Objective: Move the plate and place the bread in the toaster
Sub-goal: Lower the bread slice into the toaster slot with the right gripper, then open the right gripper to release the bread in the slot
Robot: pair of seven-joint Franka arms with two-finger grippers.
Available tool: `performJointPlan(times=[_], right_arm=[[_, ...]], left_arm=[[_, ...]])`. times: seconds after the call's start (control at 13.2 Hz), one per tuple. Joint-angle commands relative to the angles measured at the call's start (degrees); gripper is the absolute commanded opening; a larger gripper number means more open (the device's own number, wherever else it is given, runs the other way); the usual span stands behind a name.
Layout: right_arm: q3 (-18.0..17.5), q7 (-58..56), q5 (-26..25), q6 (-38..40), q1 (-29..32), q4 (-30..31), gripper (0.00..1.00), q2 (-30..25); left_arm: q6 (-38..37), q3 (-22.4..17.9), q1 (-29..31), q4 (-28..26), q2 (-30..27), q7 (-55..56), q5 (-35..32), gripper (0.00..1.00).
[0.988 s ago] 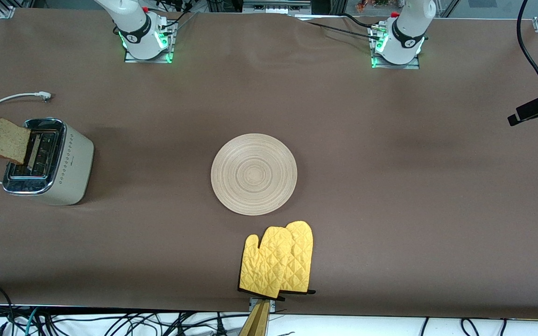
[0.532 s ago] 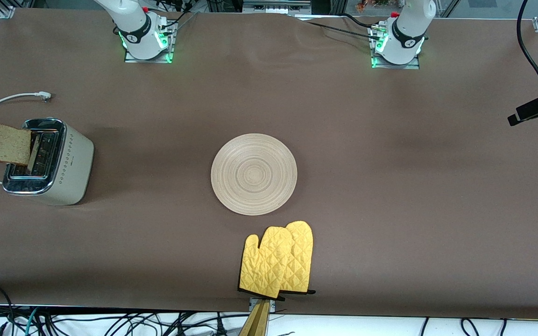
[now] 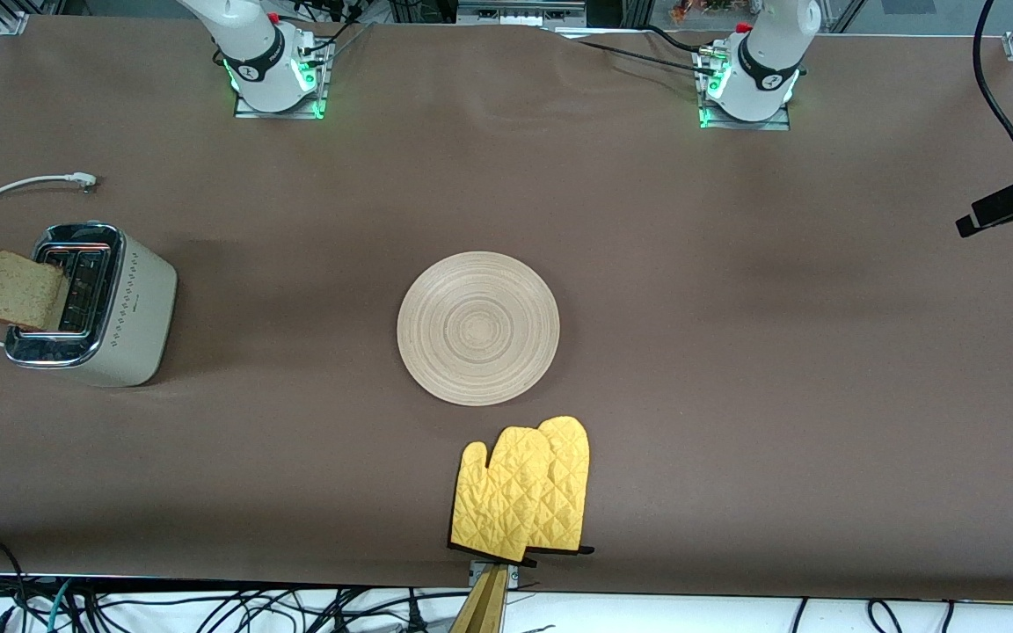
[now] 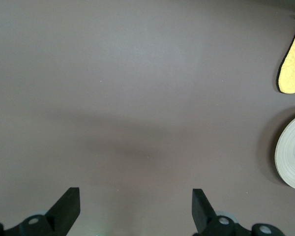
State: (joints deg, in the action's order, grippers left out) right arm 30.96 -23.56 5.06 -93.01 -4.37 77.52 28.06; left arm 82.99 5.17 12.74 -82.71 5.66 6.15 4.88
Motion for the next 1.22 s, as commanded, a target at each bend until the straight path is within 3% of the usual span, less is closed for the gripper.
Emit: performJointPlan(times=[0.0, 1.06, 1.14], right_arm=[[-0.46, 0.0, 1.17, 0.11, 0.51, -1.67, 0.0, 0.24], [-0.55, -0.7, 8.03, -0.41, 0.33, -0.88, 0.0, 6.12], [-0.55, -0.53, 8.12, -0.68, 0.33, -0.96, 0.4, 6.13]], left_arm=[[-0.46, -0.16, 0.18, 1.15, 0.31, -1.32, 0.39, 1.0], [-0.46, -0.07, 0.18, 1.15, 0.31, -1.32, 0.39, 1.0], [-0.46, -0.07, 0.18, 1.15, 0.31, -1.32, 0.39, 1.0]])
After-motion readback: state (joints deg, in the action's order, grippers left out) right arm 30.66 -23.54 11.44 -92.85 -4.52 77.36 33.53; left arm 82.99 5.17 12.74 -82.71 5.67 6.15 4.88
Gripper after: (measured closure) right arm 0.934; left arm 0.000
